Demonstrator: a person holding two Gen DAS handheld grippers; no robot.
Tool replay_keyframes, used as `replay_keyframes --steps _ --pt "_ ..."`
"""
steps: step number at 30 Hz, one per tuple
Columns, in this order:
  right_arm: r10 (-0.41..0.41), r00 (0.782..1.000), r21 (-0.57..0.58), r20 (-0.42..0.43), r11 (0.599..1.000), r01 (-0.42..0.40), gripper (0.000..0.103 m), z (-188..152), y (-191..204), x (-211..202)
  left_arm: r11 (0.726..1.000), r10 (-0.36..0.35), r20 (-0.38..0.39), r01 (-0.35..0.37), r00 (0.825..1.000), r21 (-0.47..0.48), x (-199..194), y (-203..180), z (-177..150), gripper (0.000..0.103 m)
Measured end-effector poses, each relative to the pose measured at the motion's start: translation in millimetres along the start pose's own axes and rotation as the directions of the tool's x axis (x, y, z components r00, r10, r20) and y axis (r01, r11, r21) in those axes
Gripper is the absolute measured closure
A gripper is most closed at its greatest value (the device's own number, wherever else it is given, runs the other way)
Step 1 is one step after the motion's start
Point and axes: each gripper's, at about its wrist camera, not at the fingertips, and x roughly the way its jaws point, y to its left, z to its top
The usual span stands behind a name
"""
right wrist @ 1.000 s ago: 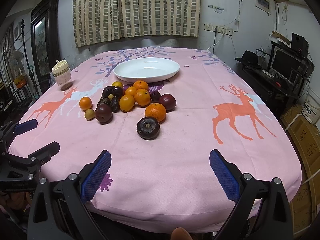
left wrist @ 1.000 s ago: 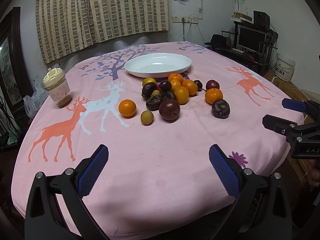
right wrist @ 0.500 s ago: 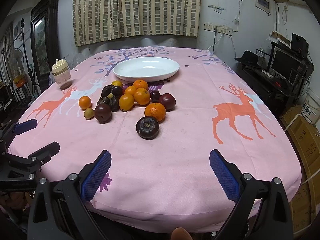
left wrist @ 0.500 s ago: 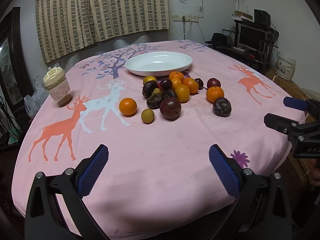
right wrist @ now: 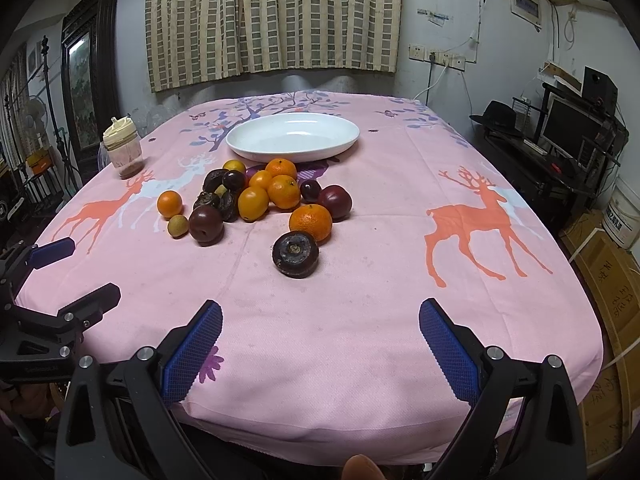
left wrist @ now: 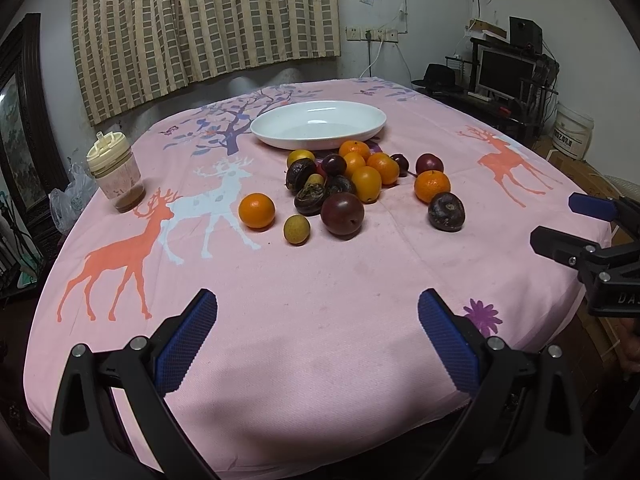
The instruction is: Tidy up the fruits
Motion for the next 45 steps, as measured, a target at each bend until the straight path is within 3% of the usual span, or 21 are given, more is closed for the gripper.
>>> replay_keyframes --steps 21,24,28,31,34,37,38,41,45 --pt "-0.016 1.000 -0.039 -0.011 0.999 0.015 0.004 -3 8 17 1.000 -0.015 -0.084 0.013 0.996 -0.022 31 7 -3 0.004" --pt "0.065 0.998 0.002 0.014 0.998 -0.065 0.004 1 6 19 0.997 -0.061 -0.104 0.056 0.993 -0.049 40 17 -3 0.004" --pt "0.241 0.968 0.159 0.070 0.955 -0.250 0.004 4 -13 35 0.993 -0.092 -0.101 0.084 0.991 -0.080 50 36 -2 0.004" --pt "0.276 0.961 0.182 0.014 0.944 -0.274 0.004 10 -10 55 0.990 -0.112 -0.063 0.106 0.992 -0.097 52 49 0 0.004" --pt "0.179 0.984 0.119 -0.012 0.977 -0.177 0.004 20 1 66 0.983 -0.157 -0.068 0.150 0.985 -0.102 56 60 5 0.004" --pt "0.087 0.996 0.038 -0.018 0.996 -0.086 0.005 30 13 75 0.984 -0.159 -0.077 0.152 0.984 -0.089 60 68 9 0.004" --pt "0.070 0.997 0.028 -0.031 0.997 -0.069 0.012 32 13 79 0.985 -0.159 -0.082 0.152 0.984 -0.086 62 70 11 0.004" --pt "0.053 0.994 0.009 -0.094 0.999 -0.052 0.025 37 16 95 0.981 -0.173 -0.090 0.164 0.981 -0.099 69 77 17 0.004" --pt "0.059 0.985 -0.003 -0.161 0.998 -0.060 0.028 35 20 111 0.977 -0.198 -0.089 0.190 0.976 -0.095 76 76 21 0.004"
